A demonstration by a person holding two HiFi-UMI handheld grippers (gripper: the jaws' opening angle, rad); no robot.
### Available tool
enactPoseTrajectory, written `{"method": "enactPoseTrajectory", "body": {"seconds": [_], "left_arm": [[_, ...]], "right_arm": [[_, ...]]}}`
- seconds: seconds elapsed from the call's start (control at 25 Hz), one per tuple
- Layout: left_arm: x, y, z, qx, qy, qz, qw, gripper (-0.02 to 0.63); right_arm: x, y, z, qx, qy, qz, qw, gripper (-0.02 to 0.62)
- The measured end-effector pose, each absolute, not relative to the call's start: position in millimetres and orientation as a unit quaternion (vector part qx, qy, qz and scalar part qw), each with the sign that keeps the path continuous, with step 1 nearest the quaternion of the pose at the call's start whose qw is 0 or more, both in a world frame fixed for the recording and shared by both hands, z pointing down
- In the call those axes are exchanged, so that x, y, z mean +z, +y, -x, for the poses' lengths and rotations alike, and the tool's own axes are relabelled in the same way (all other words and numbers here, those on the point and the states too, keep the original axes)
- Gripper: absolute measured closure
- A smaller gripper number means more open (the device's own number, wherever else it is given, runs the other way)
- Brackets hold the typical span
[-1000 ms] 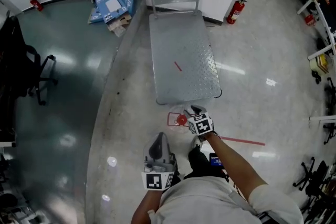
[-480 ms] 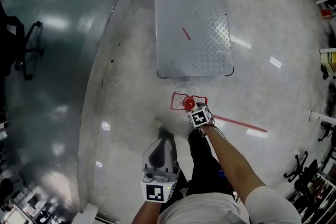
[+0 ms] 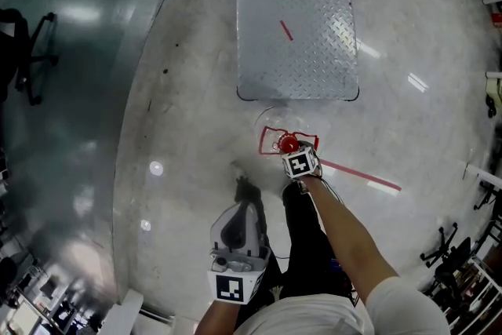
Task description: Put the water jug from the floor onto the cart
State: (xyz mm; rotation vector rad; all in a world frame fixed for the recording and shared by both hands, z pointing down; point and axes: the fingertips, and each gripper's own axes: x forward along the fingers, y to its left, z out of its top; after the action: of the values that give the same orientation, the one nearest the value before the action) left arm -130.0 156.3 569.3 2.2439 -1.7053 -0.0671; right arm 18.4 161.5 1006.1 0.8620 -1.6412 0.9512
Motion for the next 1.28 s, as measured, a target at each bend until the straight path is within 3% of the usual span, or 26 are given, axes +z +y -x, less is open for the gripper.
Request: {"method": "enactPoseTrajectory", "body": {"seconds": [0.28, 0.64, 1.28], "left_arm": [[578.5, 159.6, 133.2, -0.015, -0.599, -0.785, 0.157, 0.603], [578.0, 161.0, 128.6, -0.014, -0.598, -0.787, 0.149, 0.603], [446.5, 139.9, 63.5, -0.07, -0.614, -0.783, 0.069, 0.603]], "right_arm": [[1013.4, 160.8, -18.0, 0.4, -0.69, -0.36, 0.485, 0.311], [992.0, 173.0, -16.7, 0.377, -0.696, -0.339, 0.508, 0.316], [795.1, 129.4, -68.0, 0.361, -0.743, -0.307, 0.472, 0.318]]}}
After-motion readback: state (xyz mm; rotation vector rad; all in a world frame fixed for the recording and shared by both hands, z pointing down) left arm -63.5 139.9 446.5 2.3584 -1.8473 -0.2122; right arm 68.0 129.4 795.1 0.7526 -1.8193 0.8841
